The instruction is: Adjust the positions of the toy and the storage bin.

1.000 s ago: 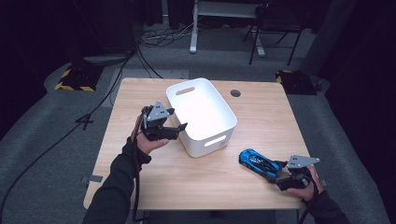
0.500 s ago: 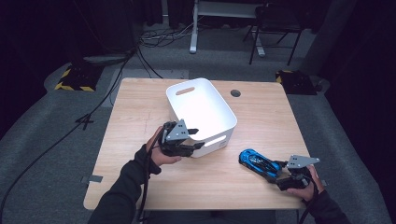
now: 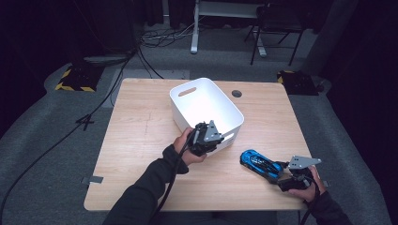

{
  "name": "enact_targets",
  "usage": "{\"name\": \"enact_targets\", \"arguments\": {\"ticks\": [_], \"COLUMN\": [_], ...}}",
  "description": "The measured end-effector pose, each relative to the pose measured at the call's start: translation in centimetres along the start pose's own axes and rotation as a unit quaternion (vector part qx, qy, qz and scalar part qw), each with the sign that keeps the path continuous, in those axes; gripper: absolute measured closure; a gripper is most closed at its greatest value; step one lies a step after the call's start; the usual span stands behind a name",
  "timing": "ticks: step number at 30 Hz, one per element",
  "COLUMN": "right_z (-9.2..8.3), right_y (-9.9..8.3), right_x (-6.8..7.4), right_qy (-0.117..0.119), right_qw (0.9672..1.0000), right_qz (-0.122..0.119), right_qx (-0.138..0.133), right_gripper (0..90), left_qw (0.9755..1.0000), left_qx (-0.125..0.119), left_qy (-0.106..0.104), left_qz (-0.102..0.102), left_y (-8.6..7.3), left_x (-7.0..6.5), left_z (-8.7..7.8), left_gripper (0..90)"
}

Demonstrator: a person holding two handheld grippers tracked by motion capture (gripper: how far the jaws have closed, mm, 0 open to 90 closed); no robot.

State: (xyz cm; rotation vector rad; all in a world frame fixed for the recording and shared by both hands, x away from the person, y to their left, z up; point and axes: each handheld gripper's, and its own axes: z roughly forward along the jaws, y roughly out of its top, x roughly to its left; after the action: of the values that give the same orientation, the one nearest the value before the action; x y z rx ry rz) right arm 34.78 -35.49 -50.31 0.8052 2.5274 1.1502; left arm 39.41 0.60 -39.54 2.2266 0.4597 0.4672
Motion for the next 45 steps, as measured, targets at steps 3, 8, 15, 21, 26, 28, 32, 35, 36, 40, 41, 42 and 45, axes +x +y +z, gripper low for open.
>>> {"name": "enact_targets", "arguments": {"ticks": [3,8,15,21,26,28,32,35,36,40,41,42,45], "right_z": [0.0,0.0,0.0,0.0,0.0,0.0,0.0,0.0,0.0,0.0,0.0,0.0,0.0], "right_y": [0.0,0.0,0.0,0.0,0.0,0.0,0.0,0.0,0.0,0.0,0.0,0.0,0.0], "right_x": [0.0,0.0,0.0,0.0,0.0,0.0,0.0,0.0,0.0,0.0,0.0,0.0,0.0], "right_qy": [0.000,0.001,0.000,0.000,0.000,0.000,0.000,0.000,0.000,0.000,0.000,0.000,0.000], "right_qw": [1.0000,1.0000,1.0000,1.0000,1.0000,1.0000,1.0000,1.0000,1.0000,1.0000,1.0000,1.0000,1.0000], "right_qz": [0.000,0.000,0.001,0.001,0.000,0.000,0.000,0.000,0.000,0.000,0.000,0.000,0.000], "right_qx": [0.000,0.000,0.000,0.000,0.000,0.000,0.000,0.000,0.000,0.000,0.000,0.000,0.000], "right_gripper": [24.2,24.2,24.2,24.2,24.2,24.2,24.2,24.2,24.2,24.2,24.2,24.2,24.2], "left_qw": [0.9998,0.9992,0.9995,0.9952,0.9876,0.9838,0.9794,0.9720,0.9653,0.9453,0.9453,0.9396,0.9342], "left_qx": [0.013,0.028,0.010,-0.047,-0.082,-0.089,-0.073,-0.048,-0.024,-0.011,-0.011,-0.015,-0.022], "left_qy": [0.010,0.022,-0.003,-0.010,0.026,0.053,0.124,0.160,0.191,0.229,0.229,0.234,0.235], "left_qz": [-0.010,-0.017,-0.031,-0.085,-0.131,-0.146,-0.141,-0.165,-0.176,-0.232,-0.232,-0.249,-0.268], "left_y": [1.5,4.0,5.0,3.5,2.1,1.5,0.4,-0.7,-1.4,-3.1,-3.1,-3.4,-3.8], "left_x": [-0.3,-1.0,-1.1,1.9,5.0,6.3,8.6,11.0,12.6,15.4,15.4,15.9,17.0], "left_z": [1.4,3.8,4.9,1.9,-0.7,-1.5,-2.0,-1.6,-1.2,-0.7,-0.7,-0.7,-0.3], "left_gripper": [79.7,74.2,55.8,41.2,29.4,29.1,26.6,24.8,24.5,21.7,21.0,21.0,22.6]}}
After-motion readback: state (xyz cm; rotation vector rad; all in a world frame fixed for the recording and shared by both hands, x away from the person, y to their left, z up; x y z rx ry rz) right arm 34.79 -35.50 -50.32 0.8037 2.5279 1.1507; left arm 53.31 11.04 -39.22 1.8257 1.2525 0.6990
